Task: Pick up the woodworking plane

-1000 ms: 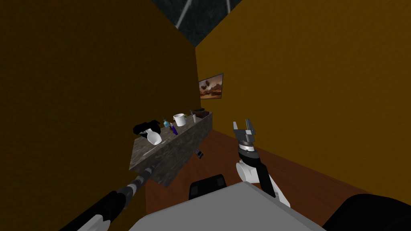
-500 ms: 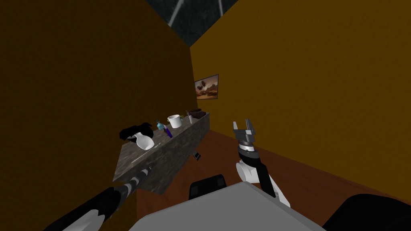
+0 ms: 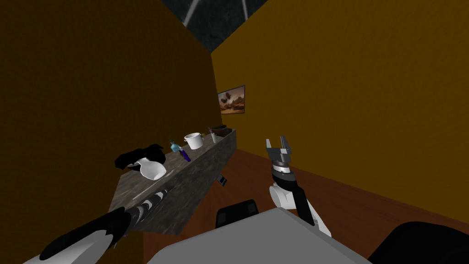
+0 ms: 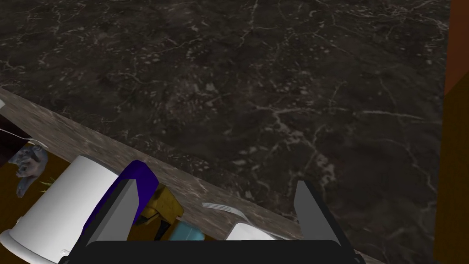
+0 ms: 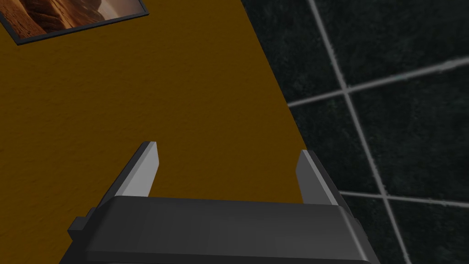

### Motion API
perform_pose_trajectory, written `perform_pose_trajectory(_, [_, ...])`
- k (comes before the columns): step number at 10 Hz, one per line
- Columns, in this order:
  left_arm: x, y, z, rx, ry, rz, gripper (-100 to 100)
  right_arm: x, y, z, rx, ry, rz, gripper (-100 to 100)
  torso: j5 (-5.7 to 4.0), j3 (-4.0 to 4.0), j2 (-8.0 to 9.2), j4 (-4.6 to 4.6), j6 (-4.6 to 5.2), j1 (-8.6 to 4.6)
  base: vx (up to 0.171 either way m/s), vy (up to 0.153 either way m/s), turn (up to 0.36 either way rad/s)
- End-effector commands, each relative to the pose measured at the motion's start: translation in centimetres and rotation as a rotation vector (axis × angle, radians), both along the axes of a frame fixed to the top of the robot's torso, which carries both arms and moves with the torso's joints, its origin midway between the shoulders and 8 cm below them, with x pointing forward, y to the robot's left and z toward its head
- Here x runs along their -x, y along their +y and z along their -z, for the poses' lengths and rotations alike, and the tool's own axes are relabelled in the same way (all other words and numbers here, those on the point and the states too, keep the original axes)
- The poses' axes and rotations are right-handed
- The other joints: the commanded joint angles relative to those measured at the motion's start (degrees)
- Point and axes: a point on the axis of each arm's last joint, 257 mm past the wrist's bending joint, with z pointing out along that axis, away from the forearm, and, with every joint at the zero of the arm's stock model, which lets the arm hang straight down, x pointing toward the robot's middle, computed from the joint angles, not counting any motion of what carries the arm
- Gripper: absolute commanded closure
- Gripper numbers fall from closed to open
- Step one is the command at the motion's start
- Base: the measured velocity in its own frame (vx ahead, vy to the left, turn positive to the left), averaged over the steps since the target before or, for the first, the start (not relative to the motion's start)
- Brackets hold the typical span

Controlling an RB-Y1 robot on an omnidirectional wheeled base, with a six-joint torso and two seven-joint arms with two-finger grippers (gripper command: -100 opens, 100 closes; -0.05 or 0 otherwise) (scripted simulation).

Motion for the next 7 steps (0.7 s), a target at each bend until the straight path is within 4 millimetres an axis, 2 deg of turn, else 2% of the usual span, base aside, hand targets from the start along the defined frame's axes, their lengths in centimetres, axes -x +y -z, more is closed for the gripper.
perform_pose_trajectory(1, [0.3,0.6,0.1,-0.003,0.033,-0.009,-100,0.0,0.0,0.0,0.0,0.0,0.0,0,0.0,0.0,0.0,0.0,0.0,0.0,0.051,-0.011,-0.082])
perform_pose_trajectory(2, [-0.1,1.9,-0.8,-0.006,0.046,-0.024,-100,0.0,0.0,0.0,0.0,0.0,0.0,0,0.01,0.0,0.01,0.0,-0.04,0.01,0.057,-0.004,-0.11])
perform_pose_trajectory(3, [0.4,1.9,-0.5,-0.006,0.069,-0.027,-100,0.0,0.0,0.0,0.0,0.0,0.0,0,0.01,-0.01,-0.01,0.0,-0.01,0.04,0.047,0.002,-0.079])
perform_pose_trajectory(4, [0.1,3.2,-1.4,-0.006,0.085,-0.044,-100,0.0,0.0,0.0,0.0,0.0,0.0,0,0.02,0.01,0.02,0.0,-0.05,0.05,0.058,0.008,-0.132])
perform_pose_trajectory(5, [0.5,3.2,-1.2,-0.006,0.103,-0.047,-100,0.0,0.0,0.0,0.0,0.0,0.0,0,0.02,0.0,-0.01,0.0,-0.02,0.08,0.055,0.015,-0.077])
perform_pose_trajectory(6, [0.1,4.5,-2.2,-0.003,0.114,-0.066,-100,0.0,0.0,0.0,0.0,0.0,0.0,0,0.04,0.0,0.01,-0.01,-0.05,0.1,0.068,0.011,-0.143])
perform_pose_trajectory(7, [0.6,4.5,-1.9,-0.002,0.138,-0.069,-100,0.0,0.0,0.0,0.0,0.0,0.0,0,0.03,-0.02,-0.04,-0.01,-0.02,0.09,0.06,0.007,-0.065])
